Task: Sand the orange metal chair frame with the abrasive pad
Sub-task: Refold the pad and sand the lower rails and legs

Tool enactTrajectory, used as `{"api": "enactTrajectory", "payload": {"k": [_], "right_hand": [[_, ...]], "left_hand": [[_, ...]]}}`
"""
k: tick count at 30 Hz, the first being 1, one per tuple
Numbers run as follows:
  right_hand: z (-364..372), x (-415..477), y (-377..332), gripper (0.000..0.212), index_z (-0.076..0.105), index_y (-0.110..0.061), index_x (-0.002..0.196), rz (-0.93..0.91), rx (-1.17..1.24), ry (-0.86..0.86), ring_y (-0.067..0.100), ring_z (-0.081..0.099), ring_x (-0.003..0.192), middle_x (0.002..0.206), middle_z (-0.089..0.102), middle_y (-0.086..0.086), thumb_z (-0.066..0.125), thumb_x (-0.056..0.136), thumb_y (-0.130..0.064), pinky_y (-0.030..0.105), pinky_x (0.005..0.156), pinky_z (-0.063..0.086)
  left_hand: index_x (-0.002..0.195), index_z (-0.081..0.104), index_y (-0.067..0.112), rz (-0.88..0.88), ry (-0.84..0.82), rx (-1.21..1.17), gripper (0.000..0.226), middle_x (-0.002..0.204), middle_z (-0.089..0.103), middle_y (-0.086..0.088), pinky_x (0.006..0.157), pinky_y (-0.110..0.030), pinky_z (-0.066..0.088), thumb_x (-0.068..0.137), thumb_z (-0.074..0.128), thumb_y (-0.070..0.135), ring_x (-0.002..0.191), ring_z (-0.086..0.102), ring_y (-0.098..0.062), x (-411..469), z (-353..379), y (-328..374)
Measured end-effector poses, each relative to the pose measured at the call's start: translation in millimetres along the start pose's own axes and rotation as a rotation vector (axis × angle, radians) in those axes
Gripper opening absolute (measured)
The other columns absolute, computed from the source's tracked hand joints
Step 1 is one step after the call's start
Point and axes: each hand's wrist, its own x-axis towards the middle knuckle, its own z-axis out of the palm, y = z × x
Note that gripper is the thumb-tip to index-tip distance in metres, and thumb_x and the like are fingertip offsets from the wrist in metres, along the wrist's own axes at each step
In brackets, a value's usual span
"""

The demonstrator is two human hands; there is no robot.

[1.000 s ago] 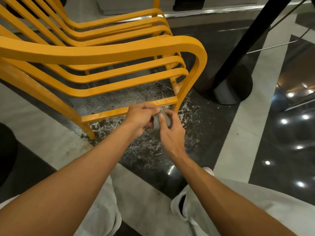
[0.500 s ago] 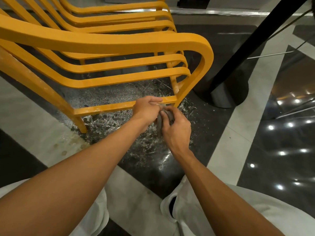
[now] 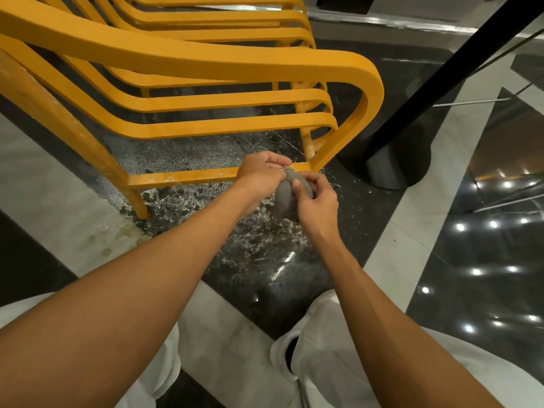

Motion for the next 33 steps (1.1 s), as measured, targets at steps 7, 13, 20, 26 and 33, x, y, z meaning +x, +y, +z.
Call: {"api": "enactTrajectory", "payload": {"k": [7, 13, 20, 26, 33], "right_hand": [[-11, 11, -3, 0.015, 0.060, -0.022, 0.109, 0.027, 0.047, -0.050, 0.016, 0.069, 0.064, 0.079, 0.072, 0.008, 0.070, 0.098, -0.019, 0.032, 0.053, 0.056], [0, 8, 9, 0.008, 0.069, -0.025, 0.098, -0.100, -0.137, 0.149, 0.004, 0.064, 0.066, 0.075, 0.069, -0.004, 0.064, 0.099, -0.019, 0.024, 0.064, 0.054], [7, 10, 22, 0.015, 0.074, -0.023, 0.109, -0.325, -0.285, 0.077, 0.007, 0.067, 0.091, 0.100, 0.073, -0.004, 0.063, 0.101, -0.030, 0.020, 0.081, 0.053], [9, 23, 32, 0.020, 0.076, -0.015, 0.114, -0.390, -0.340, 0.057, 0.012, 0.067, 0.092, 0.105, 0.073, 0.004, 0.066, 0.097, -0.014, 0.024, 0.084, 0.054], [26, 53, 41, 0.022, 0.076, -0.007, 0.117, -0.381, -0.384, 0.289, 0.020, 0.069, 0.092, 0.106, 0.073, 0.012, 0.062, 0.100, -0.014, 0.032, 0.086, 0.056]], "left_hand": [[0.102, 0.077, 0.020, -0.038, 0.042, -0.034, 0.017, 0.107, 0.077, -0.001, 0.057, -0.027, 0.058, 0.099, 0.070, 0.005, 0.097, 0.073, -0.017, 2, 3, -3], [0.105, 0.079, 0.016, -0.071, 0.031, -0.107, 0.016, 0.108, 0.078, -0.003, 0.075, -0.037, 0.068, 0.097, 0.073, 0.004, 0.099, 0.075, -0.017, 0, 16, -12], [0.091, 0.079, 0.015, -0.158, 0.121, -0.248, 0.010, 0.099, 0.080, -0.004, 0.087, -0.042, 0.066, 0.091, 0.081, 0.005, 0.095, 0.078, -0.022, 8, 22, -24], [0.090, 0.075, 0.021, -0.099, 0.131, -0.168, 0.014, 0.099, 0.078, -0.004, 0.085, -0.042, 0.066, 0.093, 0.079, 0.008, 0.096, 0.077, -0.022, 22, 20, -26], [0.098, 0.075, 0.022, 0.115, 0.176, 0.106, 0.007, 0.097, 0.075, 0.002, 0.089, -0.035, 0.063, 0.097, 0.076, 0.015, 0.096, 0.073, -0.017, 43, 18, -32]]}}
